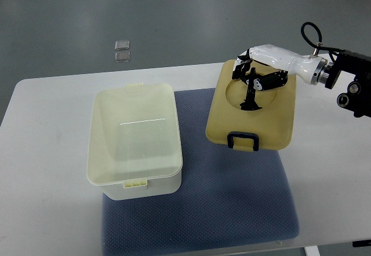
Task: Open white storage box with right hand
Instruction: 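Lower the held lid onto the mat beside the box and release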
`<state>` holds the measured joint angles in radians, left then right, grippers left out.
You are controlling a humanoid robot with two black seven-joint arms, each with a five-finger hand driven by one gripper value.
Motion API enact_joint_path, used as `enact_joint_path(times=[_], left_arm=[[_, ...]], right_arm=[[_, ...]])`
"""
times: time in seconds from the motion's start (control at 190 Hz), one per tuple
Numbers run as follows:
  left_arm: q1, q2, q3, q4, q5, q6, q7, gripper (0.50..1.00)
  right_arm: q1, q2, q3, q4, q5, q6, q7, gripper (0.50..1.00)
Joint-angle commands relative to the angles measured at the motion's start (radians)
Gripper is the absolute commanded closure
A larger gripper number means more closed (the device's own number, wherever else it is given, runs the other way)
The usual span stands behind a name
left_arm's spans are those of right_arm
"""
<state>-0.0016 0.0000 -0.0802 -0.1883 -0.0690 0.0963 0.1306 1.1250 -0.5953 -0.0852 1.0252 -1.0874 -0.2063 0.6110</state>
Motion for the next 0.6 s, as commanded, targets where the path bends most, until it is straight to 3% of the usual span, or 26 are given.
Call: enact_joint_path(times=[0.0,0.079,0.142,0.184,0.19,0.195,0.221,0.295,0.5,0.595], left_arm=[[0.0,0.0,-0.001,0.001,0.0,0.0,0.0,0.5],[0.0,0.0,-0.001,0.001,0.0,0.0,0.0,0.5],[0.0,0.0,-0.001,0.001,0.0,0.0,0.0,0.5],[0.0,0.0,-0.001,0.003,0.0,0.0,0.0,0.5],[0.0,0.0,-0.001,0.001,0.0,0.0,0.0,0.5],[0.0,0.0,-0.001,0.001,0.0,0.0,0.0,0.5],[0.0,0.0,-0.001,0.003,0.0,0.0,0.0,0.5],[0.0,0.0,-0.001,0.003,0.0,0.0,0.0,0.5],[0.0,0.0,-0.001,0.006,0.0,0.0,0.0,0.5],[0.0,0.0,-0.001,0.006,0.0,0.0,0.0,0.5]], right_arm=[[-0.047,0.074,-0.004,-0.042,-0.002,-0.028,0.0,1.0],[-0.082,0.127,-0.004,-0.085,-0.002,-0.045,0.0,1.0],[-0.102,0.166,-0.007,-0.097,-0.002,-0.053,0.0,0.92],[-0.113,0.184,-0.007,-0.097,-0.002,-0.053,0.0,0.838],[-0.114,0.187,-0.007,-0.097,-0.002,-0.053,0.0,0.8],[-0.114,0.187,-0.007,-0.097,-0.002,-0.053,0.0,0.799],[-0.122,0.195,-0.005,-0.097,-0.003,-0.053,0.0,0.691],[-0.139,0.213,-0.007,-0.099,-0.008,-0.053,0.0,0.579],[-0.156,0.198,-0.022,-0.094,-0.088,-0.039,0.0,0.57],[-0.145,0.121,-0.03,-0.074,-0.091,-0.036,0.0,0.57]])
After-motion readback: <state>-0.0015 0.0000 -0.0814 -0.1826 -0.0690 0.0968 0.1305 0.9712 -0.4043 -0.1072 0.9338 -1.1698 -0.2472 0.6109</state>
